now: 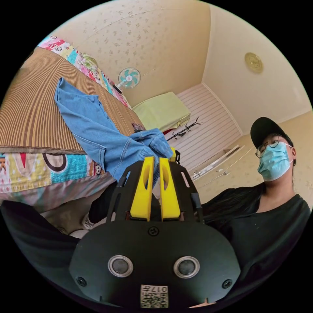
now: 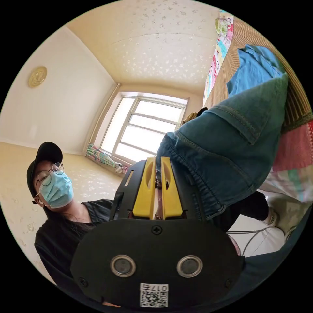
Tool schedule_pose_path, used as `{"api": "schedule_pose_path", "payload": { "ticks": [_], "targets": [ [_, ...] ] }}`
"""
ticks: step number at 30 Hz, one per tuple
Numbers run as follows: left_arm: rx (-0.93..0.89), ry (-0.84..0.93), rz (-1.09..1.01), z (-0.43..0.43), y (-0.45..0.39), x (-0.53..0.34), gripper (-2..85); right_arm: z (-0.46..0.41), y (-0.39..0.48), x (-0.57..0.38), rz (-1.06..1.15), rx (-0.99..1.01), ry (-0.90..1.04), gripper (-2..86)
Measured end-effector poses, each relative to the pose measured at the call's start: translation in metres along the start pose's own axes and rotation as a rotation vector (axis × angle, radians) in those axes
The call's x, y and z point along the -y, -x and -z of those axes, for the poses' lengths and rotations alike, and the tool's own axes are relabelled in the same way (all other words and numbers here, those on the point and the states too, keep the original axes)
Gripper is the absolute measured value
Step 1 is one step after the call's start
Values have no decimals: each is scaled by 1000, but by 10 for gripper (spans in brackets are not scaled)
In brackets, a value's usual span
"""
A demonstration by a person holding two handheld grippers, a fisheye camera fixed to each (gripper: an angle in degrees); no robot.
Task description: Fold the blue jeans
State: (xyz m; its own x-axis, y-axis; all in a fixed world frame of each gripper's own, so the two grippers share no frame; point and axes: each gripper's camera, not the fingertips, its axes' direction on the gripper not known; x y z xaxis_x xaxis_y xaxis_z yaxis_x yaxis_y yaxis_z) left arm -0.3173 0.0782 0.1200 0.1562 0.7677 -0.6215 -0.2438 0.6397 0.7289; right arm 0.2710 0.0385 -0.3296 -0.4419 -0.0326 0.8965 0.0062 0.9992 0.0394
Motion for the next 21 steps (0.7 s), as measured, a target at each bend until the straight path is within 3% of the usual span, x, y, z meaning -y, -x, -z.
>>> {"api": "schedule_pose_path", "payload": {
  "ticks": [5, 10, 15, 17, 21],
  "targets": [
    [-93, -33, 77, 10, 10, -9, 38, -26, -9, -24, -88, -98, 22, 39],
    [-245, -109, 142, 27, 24, -15, 32, -54, 12, -36, -27, -297, 116, 62],
    [-226, -104, 128, 31, 18, -15, 25, -90, 52, -47, 155, -567, 142, 93],
    [-236, -108, 128, 32, 16, -14, 22, -103, 66, -50, 136, -782, 95, 100],
    [-216, -99, 111, 29, 11, -10, 14, -124, 83, -58, 141, -862, 81, 128]
  ]
}}
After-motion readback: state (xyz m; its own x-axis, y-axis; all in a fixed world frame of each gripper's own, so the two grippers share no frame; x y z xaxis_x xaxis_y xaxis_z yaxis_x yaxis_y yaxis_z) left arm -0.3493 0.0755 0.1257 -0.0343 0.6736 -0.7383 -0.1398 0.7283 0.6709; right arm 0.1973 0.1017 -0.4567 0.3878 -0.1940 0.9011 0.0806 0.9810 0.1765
